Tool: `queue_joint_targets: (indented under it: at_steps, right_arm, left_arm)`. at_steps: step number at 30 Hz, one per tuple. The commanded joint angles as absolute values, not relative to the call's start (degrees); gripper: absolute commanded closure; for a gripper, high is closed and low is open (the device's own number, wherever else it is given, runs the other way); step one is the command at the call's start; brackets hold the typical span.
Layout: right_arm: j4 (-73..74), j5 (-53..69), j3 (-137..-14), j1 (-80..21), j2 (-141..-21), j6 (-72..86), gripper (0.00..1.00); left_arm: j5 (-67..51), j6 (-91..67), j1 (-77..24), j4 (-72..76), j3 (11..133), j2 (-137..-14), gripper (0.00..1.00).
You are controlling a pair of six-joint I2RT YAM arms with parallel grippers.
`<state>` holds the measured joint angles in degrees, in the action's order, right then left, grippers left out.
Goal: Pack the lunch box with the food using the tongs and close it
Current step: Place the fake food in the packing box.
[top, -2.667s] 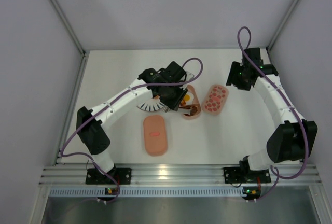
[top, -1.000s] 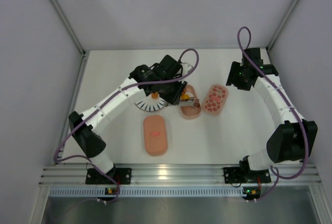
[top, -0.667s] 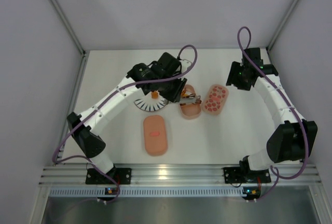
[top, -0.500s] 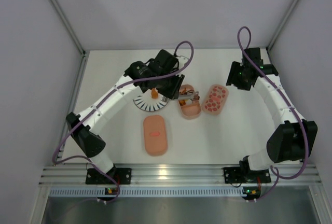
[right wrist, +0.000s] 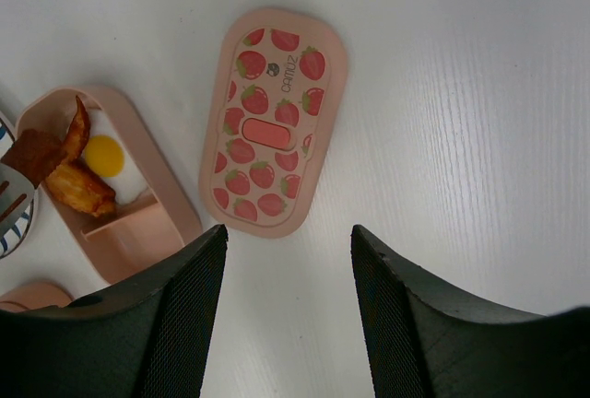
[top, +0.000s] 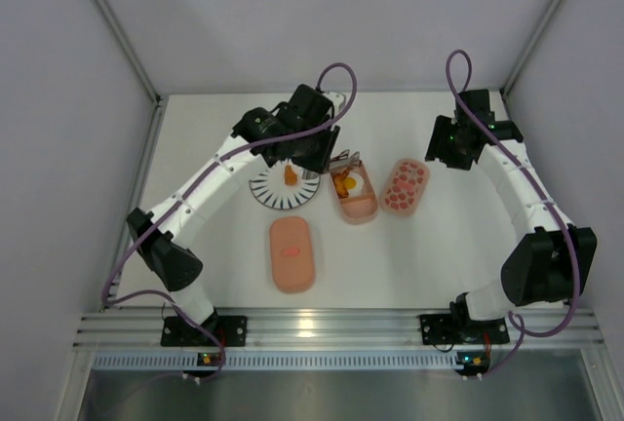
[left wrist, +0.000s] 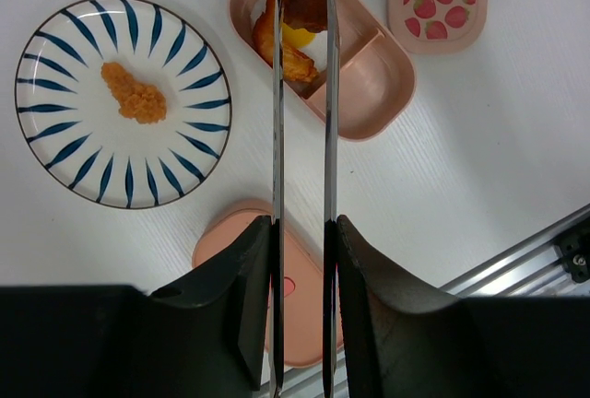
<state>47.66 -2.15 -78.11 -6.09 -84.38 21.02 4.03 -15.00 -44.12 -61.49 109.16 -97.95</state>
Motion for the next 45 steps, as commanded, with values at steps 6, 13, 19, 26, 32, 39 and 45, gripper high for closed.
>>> queue_joint_targets:
  at_steps: [6,13,19,26,32,39,45]
  right_arm:
    - [49.66,-3.08,-81.21,-5.54,-83.76,20.3,0.44]
    - [49.66,-2.99,-80.95,-5.54,-83.5,20.3,0.44]
    - [49.66,-2.99,-80.77,-5.54,-83.58,20.39,0.44]
    - [49.4,-3.08,-79.89,-5.63,-82.97,20.65,0.44]
    - [49.31,-2.99,-79.45,-5.63,-82.79,20.74,0.44]
    - [49.31,-3.08,-78.93,-5.54,-82.62,20.65,0.44]
    - [49.31,-3.08,-78.58,-5.62,-82.18,20.65,0.44]
  left_arm:
    - [7.03,-17.14,-43.77,-60.2,113.29,-101.33,0.78]
    - [6.95,-17.05,-43.77,-59.77,111.89,-101.16,0.78]
    - [6.68,-17.4,-43.86,-59.24,111.36,-102.22,0.79]
    - [6.07,-17.4,-43.77,-58.62,111.01,-102.74,0.79]
    - [5.8,-17.84,-43.86,-58.19,110.92,-103.27,0.79]
    - [4.66,-18.37,-43.95,-57.48,111.27,-104.06,0.79]
    - [3.69,-18.63,-44.38,-57.48,111.36,-104.59,0.79]
